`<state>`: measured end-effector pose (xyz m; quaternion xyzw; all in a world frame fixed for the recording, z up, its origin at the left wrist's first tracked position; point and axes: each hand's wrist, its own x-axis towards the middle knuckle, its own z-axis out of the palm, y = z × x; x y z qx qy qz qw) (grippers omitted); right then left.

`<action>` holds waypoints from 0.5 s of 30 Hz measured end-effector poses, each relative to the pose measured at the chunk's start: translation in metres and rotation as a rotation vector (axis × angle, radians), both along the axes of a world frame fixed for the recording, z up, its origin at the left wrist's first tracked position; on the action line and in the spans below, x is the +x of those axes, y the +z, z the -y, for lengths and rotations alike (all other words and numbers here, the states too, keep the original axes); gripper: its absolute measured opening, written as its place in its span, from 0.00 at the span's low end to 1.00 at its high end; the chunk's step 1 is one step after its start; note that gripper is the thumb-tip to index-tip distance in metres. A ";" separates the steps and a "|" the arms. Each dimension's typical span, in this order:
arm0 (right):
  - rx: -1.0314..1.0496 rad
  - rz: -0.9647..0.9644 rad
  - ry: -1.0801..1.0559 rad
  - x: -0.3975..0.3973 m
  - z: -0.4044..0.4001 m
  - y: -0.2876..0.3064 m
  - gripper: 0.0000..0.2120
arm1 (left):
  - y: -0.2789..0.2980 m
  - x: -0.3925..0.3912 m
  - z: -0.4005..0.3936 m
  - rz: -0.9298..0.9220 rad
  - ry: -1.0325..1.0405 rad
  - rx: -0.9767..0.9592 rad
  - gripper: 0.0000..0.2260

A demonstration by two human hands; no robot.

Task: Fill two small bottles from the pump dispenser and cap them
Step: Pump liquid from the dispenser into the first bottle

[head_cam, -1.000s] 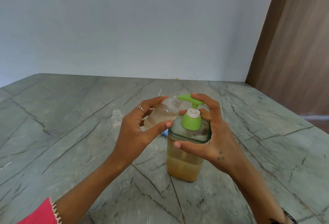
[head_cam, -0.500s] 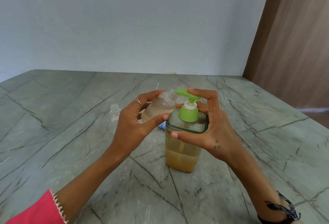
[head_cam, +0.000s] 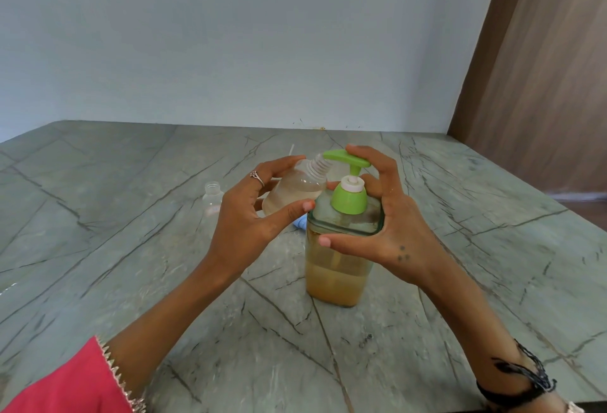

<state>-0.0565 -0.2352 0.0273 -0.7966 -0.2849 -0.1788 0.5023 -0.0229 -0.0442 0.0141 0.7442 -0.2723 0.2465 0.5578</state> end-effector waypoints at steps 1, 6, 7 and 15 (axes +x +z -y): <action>0.003 0.012 0.001 0.001 0.000 -0.001 0.43 | 0.000 0.000 0.000 -0.001 0.001 0.002 0.21; -0.056 0.098 -0.072 0.003 0.002 -0.004 0.42 | 0.000 0.000 0.000 -0.005 -0.008 -0.002 0.22; -0.103 0.158 -0.114 0.004 0.002 -0.004 0.41 | 0.000 -0.001 0.000 -0.007 -0.011 -0.005 0.22; -0.172 0.341 -0.107 0.011 0.001 -0.009 0.44 | 0.002 -0.001 0.002 -0.027 -0.035 -0.044 0.21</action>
